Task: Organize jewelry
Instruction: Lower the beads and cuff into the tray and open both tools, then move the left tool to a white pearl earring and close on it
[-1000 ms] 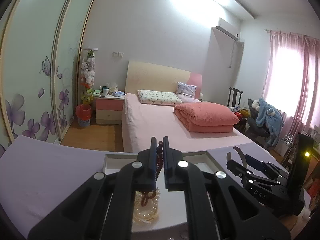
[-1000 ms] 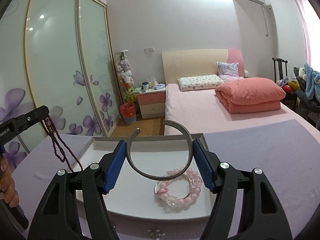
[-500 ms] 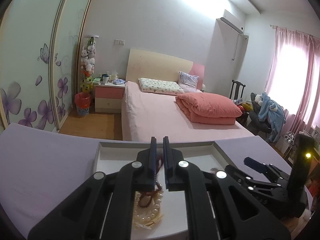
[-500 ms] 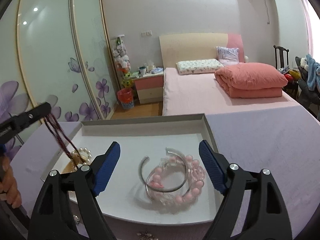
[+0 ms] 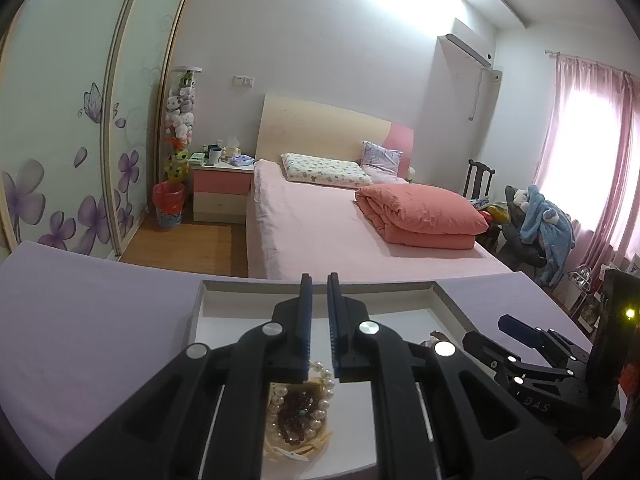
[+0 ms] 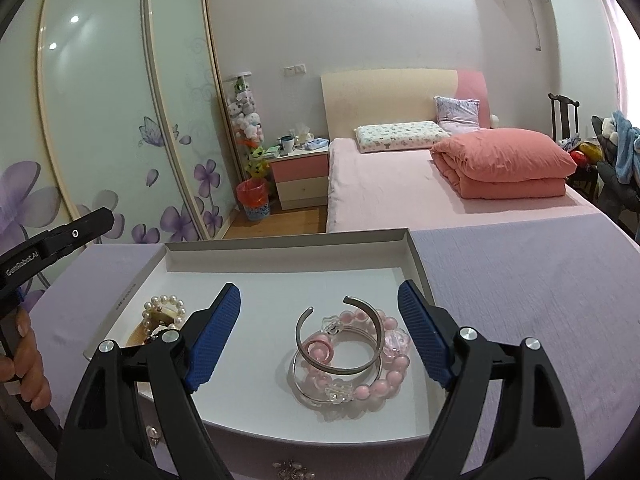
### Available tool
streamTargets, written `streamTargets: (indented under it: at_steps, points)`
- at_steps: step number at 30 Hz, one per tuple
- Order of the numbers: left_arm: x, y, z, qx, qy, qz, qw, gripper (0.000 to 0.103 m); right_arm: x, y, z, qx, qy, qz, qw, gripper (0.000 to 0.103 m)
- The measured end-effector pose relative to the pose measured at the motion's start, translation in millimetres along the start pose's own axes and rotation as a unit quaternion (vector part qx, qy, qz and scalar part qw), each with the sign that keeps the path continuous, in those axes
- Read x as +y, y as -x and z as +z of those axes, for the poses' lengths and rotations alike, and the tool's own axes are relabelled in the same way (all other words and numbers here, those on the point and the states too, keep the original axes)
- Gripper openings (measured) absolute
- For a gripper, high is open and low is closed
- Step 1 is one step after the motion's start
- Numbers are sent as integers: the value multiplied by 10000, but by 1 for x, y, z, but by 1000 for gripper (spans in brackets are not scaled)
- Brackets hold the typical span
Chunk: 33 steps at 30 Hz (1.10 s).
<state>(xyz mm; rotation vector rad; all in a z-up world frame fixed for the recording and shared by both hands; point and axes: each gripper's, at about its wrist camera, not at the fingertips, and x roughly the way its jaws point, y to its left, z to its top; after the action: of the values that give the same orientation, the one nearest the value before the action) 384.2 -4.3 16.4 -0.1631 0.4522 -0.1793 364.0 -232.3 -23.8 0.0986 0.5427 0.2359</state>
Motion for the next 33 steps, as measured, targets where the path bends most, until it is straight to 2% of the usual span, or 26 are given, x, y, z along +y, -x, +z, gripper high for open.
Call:
streamTargets:
  at_steps: [8, 17, 24, 33]
  points:
    - [1, 1, -4, 46, -8, 42, 10000, 10, 0, 2, 2, -15, 34, -4, 10000, 81]
    - [8, 14, -18, 265, 51, 69, 9996, 18, 2, 13, -4, 62, 72, -31, 9999, 80]
    - [5, 59, -51, 549, 17, -32, 9985, 30, 7, 53, -27, 259, 194, -12, 9995, 80]
    - [-8, 92, -108, 1155, 124, -316, 9927, 33, -2, 96, -72, 778, 11, -121, 9969, 80]
